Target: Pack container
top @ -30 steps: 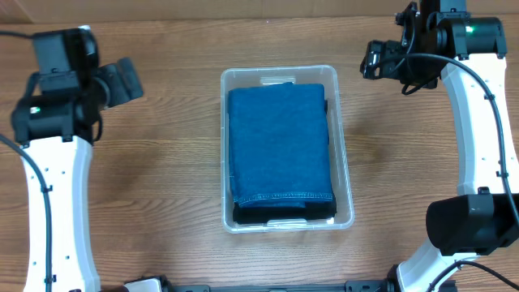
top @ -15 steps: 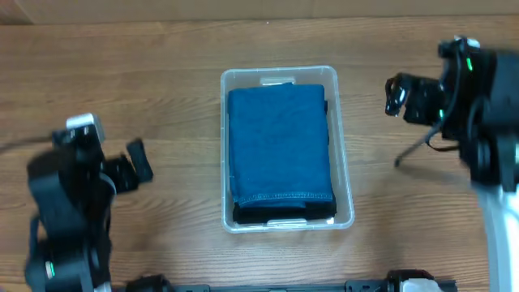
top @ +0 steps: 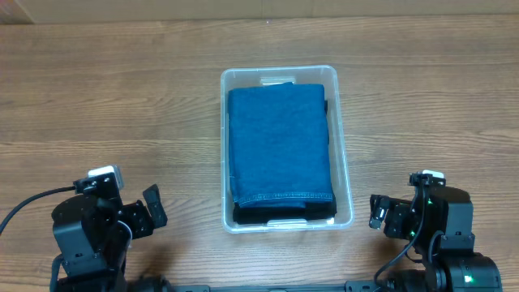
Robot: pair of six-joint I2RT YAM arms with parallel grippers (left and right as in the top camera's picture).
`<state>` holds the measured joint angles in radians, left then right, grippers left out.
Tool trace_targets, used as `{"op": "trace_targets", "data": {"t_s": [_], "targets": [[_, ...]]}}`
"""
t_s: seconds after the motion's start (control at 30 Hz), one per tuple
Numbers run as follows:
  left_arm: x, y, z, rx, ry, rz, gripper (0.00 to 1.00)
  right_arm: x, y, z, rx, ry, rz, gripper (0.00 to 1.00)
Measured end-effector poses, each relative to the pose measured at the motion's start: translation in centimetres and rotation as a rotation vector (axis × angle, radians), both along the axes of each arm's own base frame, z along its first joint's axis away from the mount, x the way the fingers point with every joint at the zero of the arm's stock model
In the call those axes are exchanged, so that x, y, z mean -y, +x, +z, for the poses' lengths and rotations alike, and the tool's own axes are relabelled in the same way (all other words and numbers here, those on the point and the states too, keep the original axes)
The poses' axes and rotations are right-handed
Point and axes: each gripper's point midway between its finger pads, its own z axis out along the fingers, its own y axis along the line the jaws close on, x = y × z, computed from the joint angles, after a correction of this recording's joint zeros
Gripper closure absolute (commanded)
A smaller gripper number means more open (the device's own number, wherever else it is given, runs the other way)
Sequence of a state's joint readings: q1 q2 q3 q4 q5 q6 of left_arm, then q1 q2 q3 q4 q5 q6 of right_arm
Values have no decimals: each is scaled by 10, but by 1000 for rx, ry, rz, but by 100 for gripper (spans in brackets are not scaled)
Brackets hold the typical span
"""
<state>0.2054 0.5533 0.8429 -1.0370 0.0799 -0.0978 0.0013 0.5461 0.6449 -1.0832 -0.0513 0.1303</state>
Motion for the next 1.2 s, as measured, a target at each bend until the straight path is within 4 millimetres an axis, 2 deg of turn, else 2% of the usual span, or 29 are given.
{"op": "trace_targets", "data": {"t_s": [0.23, 0.33, 0.53, 0.6, 0.63, 0.7, 0.8, 0.9, 0.93, 1.03, 1.2], "targets": [[0, -1, -1, -8, -1, 0, 0, 0, -1, 0, -1, 0, 0, 0], [0, -1, -1, -8, -2, 0, 0, 0, -3, 7, 45, 1, 1, 0], [0, -2, -2, -11, -2, 0, 0, 0, -18, 51, 353, 2, 1, 0], [0, -2, -2, -11, -2, 0, 0, -1, -21, 55, 442, 3, 3, 0], [0, -2, -2, -12, -2, 0, 0, -1, -22, 49, 463, 3, 3, 0], [0, -2, -2, -11, -2, 0, 0, -1, -8, 43, 509, 3, 4, 0], [0, -2, -2, -12, -2, 0, 0, 0, 22, 50, 644, -3, -1, 0], [0, -2, -3, -14, -3, 0, 0, 7, 53, 76, 910, -22, -36, 0], [0, -2, -3, -15, -3, 0, 0, 9, 58, 75, 954, -27, -49, 0], [0, -2, -4, -15, -3, 0, 0, 12, 67, 30, 886, -36, -63, 0], [0, -2, -4, -16, -3, 0, 0, 14, 68, 33, 899, -41, -74, 0]]}}
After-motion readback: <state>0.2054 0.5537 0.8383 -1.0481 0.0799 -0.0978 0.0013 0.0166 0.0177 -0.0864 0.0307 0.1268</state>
